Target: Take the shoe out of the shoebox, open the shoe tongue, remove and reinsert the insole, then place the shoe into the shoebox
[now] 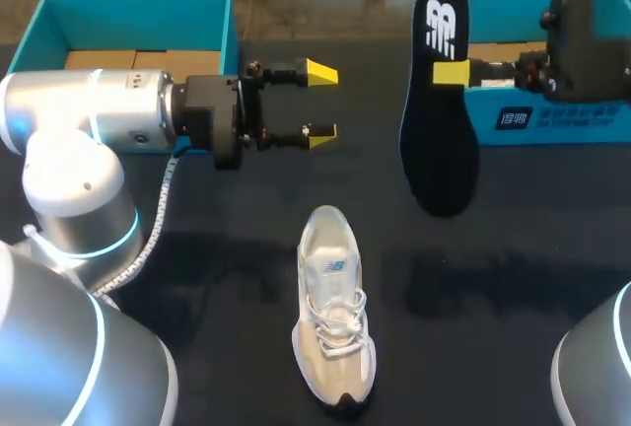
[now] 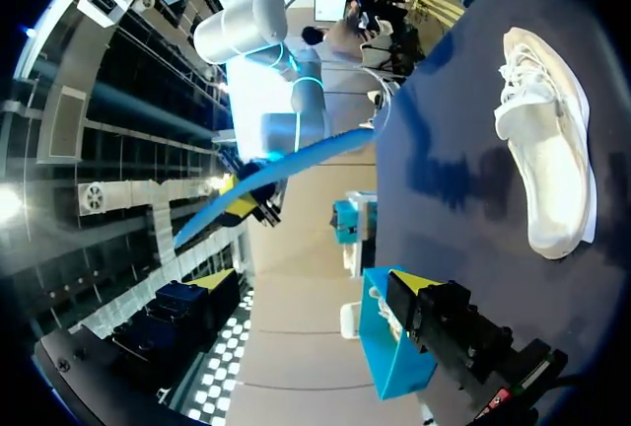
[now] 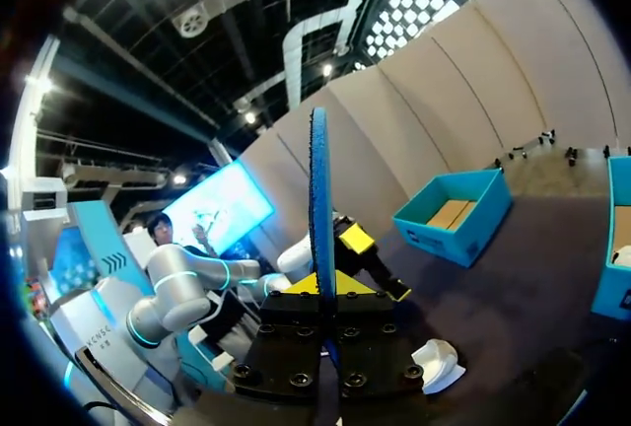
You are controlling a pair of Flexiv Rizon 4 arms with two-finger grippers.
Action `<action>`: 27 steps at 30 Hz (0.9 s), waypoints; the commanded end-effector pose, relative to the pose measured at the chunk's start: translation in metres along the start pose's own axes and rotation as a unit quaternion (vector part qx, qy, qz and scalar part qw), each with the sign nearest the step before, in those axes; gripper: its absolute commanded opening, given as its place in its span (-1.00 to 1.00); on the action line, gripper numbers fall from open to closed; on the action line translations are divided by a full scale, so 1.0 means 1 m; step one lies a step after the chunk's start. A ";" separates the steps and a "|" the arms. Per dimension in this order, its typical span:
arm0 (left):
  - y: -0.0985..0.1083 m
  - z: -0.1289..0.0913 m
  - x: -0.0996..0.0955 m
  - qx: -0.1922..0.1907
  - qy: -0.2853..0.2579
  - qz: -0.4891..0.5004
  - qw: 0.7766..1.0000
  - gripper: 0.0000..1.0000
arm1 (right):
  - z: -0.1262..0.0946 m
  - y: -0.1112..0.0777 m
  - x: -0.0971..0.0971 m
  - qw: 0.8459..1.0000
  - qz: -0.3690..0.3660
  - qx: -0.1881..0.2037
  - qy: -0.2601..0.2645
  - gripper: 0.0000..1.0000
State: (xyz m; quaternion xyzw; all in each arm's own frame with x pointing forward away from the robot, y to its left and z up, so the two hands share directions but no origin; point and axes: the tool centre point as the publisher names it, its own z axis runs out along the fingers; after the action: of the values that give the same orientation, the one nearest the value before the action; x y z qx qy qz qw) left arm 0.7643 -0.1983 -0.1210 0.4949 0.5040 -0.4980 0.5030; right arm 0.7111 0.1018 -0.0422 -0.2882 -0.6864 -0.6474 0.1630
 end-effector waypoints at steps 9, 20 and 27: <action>0.000 0.001 0.001 -0.001 0.000 0.001 1.000 1.00 | 0.010 0.026 -0.042 0.999 0.023 0.030 0.005 -1.00; 0.000 0.001 0.001 -0.001 0.000 0.001 1.000 1.00 | 0.015 0.045 -0.072 0.992 0.118 0.048 0.002 -1.00; 0.000 0.001 0.001 -0.001 0.000 0.001 1.000 1.00 | 0.015 0.045 -0.072 0.992 0.118 0.048 0.002 -1.00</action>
State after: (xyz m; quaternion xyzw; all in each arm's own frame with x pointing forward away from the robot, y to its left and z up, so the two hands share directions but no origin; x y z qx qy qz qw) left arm 0.7647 -0.1980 -0.1212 0.4953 0.5038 -0.4981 0.5029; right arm 0.7941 0.1017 -0.0514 -0.3584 -0.6743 -0.5950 0.2507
